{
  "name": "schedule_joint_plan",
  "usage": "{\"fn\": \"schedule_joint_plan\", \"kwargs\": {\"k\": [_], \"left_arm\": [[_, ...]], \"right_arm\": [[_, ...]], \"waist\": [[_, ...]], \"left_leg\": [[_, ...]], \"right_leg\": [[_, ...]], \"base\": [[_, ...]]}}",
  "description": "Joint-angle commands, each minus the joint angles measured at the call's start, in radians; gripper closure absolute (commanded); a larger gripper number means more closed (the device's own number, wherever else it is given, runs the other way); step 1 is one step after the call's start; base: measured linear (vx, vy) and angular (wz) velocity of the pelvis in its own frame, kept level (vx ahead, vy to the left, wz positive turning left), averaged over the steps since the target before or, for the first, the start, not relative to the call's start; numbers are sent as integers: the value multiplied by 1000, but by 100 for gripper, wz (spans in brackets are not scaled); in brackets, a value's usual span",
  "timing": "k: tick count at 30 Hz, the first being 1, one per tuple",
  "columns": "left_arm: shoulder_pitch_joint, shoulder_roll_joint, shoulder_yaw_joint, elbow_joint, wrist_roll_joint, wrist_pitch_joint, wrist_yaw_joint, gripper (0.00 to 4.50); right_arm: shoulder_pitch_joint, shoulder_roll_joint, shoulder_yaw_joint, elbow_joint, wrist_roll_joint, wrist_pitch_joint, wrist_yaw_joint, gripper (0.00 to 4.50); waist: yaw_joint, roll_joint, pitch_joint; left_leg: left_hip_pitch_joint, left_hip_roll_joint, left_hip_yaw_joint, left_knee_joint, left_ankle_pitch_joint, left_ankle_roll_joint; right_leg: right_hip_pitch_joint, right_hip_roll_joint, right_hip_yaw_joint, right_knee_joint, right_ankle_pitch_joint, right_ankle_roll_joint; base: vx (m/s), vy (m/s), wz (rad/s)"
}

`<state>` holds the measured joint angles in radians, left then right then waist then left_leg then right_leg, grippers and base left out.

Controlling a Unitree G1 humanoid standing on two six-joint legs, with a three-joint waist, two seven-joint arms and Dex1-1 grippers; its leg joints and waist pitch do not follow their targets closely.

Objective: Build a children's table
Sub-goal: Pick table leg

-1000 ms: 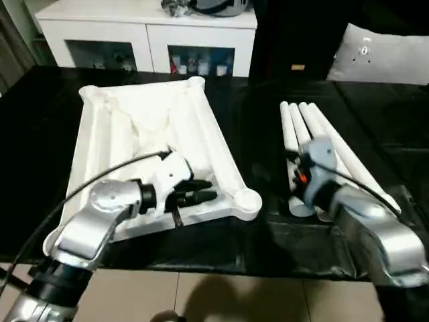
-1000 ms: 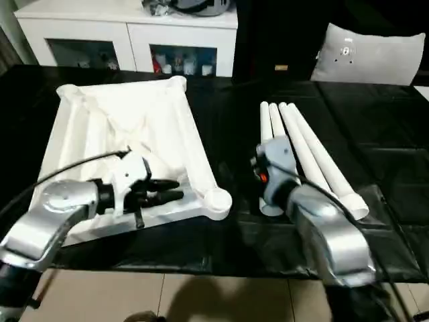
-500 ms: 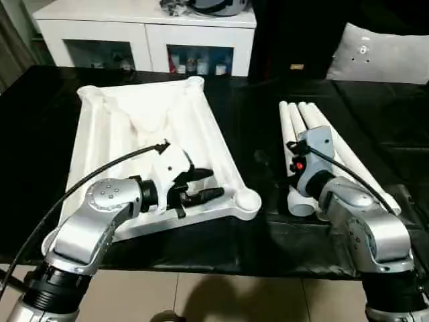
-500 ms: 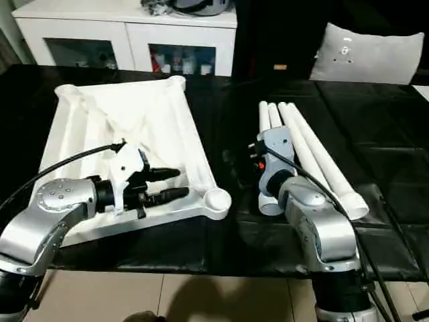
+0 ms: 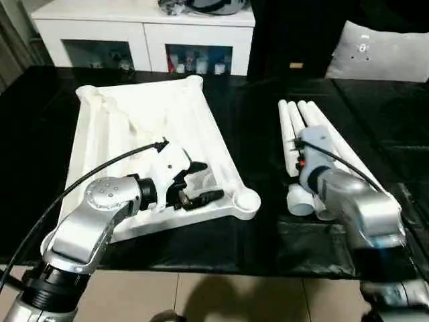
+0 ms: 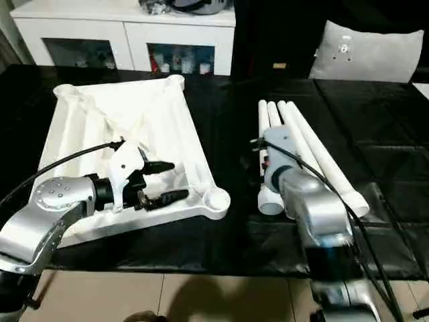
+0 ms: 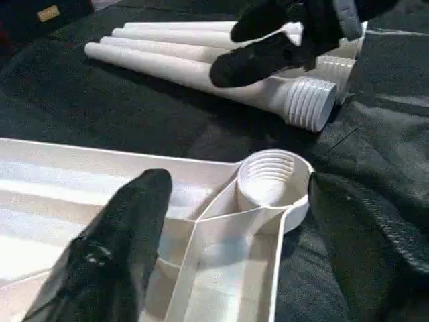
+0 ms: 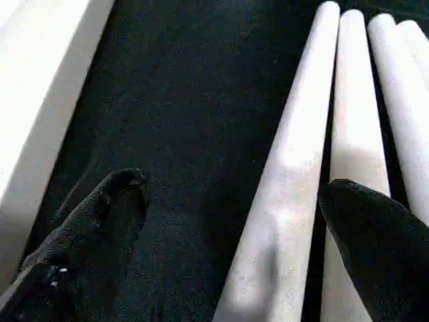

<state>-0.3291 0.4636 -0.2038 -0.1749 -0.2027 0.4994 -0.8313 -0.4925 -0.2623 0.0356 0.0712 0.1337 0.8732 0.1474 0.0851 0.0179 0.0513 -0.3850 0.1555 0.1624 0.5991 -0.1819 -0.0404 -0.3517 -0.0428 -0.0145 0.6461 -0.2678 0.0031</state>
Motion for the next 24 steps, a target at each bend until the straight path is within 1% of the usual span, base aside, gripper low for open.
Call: {"fn": "schedule_joint_plan", "kwargs": {"k": [1, 2, 3, 4, 5, 6, 9, 11, 13, 16, 17, 24], "left_arm": [[-13, 4, -5, -24, -5, 25, 5, 43], [-13, 4, -5, -25, -5, 25, 5, 43], [-11, 6, -7, -28, -8, 32, 1, 43], [-6, 11, -10, -31, -6, 38, -1, 43], [-6, 11, -11, -31, -5, 39, -1, 43], [-5, 12, -11, -31, -5, 39, -1, 43], [-7, 15, -15, -29, -5, 61, 3, 43], [-10, 17, -14, -25, -3, 72, 8, 43], [-10, 18, -15, -24, -1, 71, 8, 43], [-7, 18, -16, -29, -1, 73, 9, 43], [-7, 18, -17, -31, 0, 76, 10, 43], [-4, 23, -21, -35, 3, 78, 8, 43]], "right_arm": [[-46, 19, -32, 46, -16, 37, -43, 0], [-47, 19, -33, 47, -16, 38, -44, 0], [-59, 24, -46, 63, -10, 59, -52, 0], [-80, 33, -66, 96, 8, 88, -53, 0], [-84, 34, -68, 102, 10, 92, -52, 0], [-87, 34, -69, 106, 12, 95, -51, 0], [-112, 38, -83, 151, 27, 110, -41, 0], [-140, 50, -95, 206, 26, 119, -43, 0], [-145, 53, -95, 215, 24, 122, -45, 0], [-153, 57, -91, 234, 10, 132, -55, 0], [-156, 58, -88, 240, 3, 125, -62, 0], [-156, 65, -82, 244, -2, 125, -71, 0]], "waist": [[-5, 5, -58], [-6, 5, -58], [-4, 5, -59], [-6, 9, -59], [-4, 7, -59], [-3, 8, -60], [-2, 6, -60], [-3, 6, -61], [-2, 3, -61], [-2, 4, -61], [-2, 4, -61], [-2, 4, -60]], "left_leg": [[26, 63, -22, -73, -119, -70], [27, 63, -22, -73, -115, -71], [28, 63, -22, -72, -111, -70], [27, 61, -22, -72, -111, -72], [26, 62, -21, -72, -109, -73], [28, 62, -21, -71, -112, -74], [27, 62, -21, -72, -107, -74], [27, 62, -20, -71, -105, -76], [25, 62, -19, -71, -98, -73], [26, 62, -20, -71, -90, -71], [26, 62, -19, -71, -88, -73], [27, 63, -19, -72, -103, -77]], "right_leg": [[21, -86, 42, -71, 82, -184], [21, -86, 42, -71, 85, -185], [21, -86, 42, -71, 91, -183], [21, -85, 43, -69, 95, -186], [22, -85, 42, -70, 99, -183], [21, -85, 42, -70, 101, -182], [22, -85, 41, -68, 113, -182], [22, -86, 40, -68, 115, -187], [24, -87, 41, -68, 115, -187], [23, -85, 40, -67, 126, -183], [23, -86, 40, -67, 125, -184], [22, -86, 41, -69, 101, -177]], "base": [[0, 0, 0], [0, 0, 0], [0, 0, 0], [0, 0, 0], [0, 0, 0], [0, 0, 0], [0, 0, 0], [0, 0, 0], [0, 0, 0], [0, 0, 0], [0, 0, 0], [0, 0, 0]]}}
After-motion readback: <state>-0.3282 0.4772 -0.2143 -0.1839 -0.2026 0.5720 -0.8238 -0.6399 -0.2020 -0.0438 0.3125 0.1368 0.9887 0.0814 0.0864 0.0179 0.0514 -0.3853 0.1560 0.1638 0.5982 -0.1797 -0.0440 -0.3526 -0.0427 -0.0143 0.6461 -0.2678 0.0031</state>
